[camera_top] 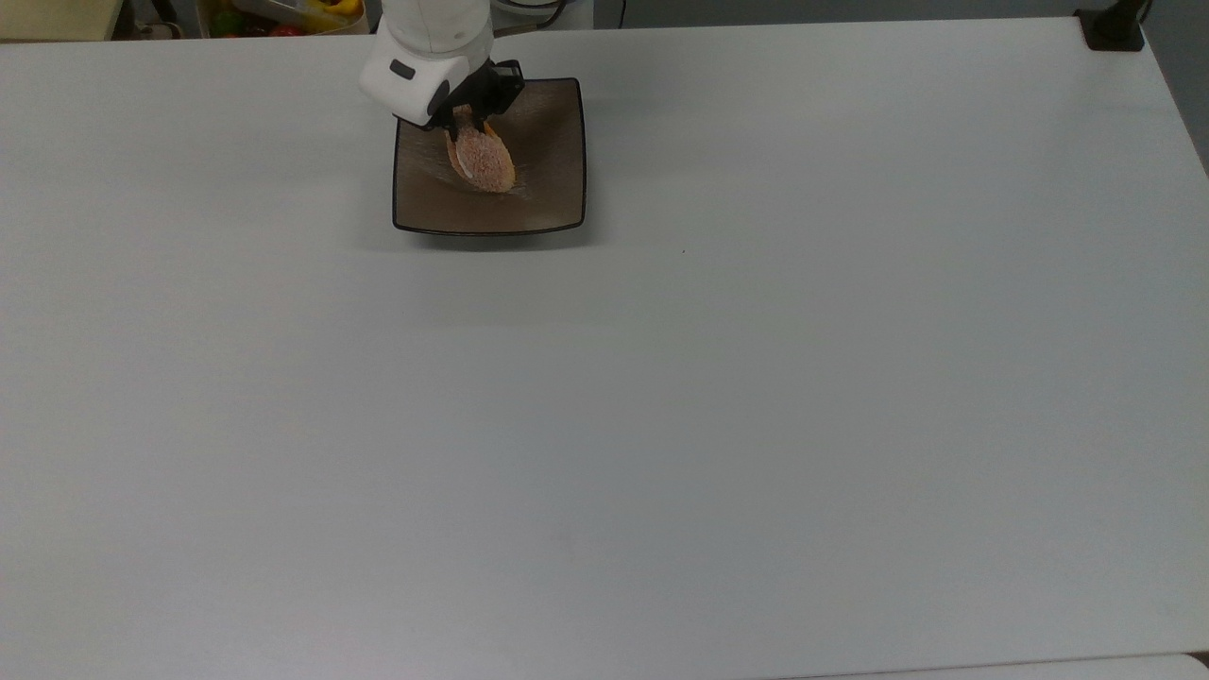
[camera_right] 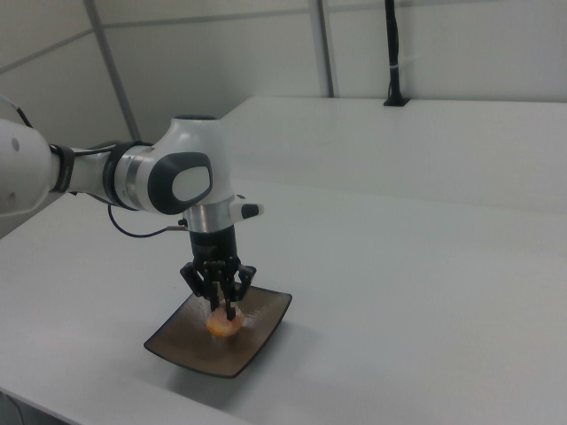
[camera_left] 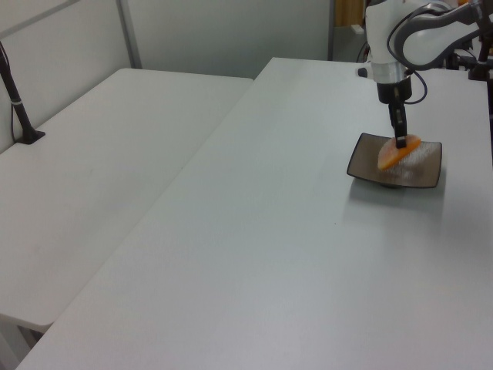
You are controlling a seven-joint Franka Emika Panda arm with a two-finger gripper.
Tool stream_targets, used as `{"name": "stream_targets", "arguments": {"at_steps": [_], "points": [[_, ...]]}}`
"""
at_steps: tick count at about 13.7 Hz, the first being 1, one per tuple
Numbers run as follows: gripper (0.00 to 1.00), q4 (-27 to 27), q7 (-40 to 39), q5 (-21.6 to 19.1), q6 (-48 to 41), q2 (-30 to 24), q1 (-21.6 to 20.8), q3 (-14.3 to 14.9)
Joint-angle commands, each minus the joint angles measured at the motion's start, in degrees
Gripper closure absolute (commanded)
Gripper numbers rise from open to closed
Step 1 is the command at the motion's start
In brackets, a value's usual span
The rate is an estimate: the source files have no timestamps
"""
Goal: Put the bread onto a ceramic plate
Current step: 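Lower the bread roll onto the brown plate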
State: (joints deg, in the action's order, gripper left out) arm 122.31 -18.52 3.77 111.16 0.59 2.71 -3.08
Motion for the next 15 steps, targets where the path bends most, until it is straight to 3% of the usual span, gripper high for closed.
{"name": "stream_targets", "arguments": {"at_steps": [1,8,10,11,15], "points": [[0.70,3.0,3.4,1.1,2.9,-1.7,-0.2,-0.7],[0.70,4.3,11.1,1.1,6.3,-2.3,-0.2,-2.2],[0.55,4.3,11.1,1.2,5.7,-2.3,-0.2,-2.2],[0.37,4.3,11.1,1.2,5.5,-2.3,-0.2,-2.2],[0.19,4.1,11.1,1.2,4.7,-2.3,-0.2,-2.2]]}}
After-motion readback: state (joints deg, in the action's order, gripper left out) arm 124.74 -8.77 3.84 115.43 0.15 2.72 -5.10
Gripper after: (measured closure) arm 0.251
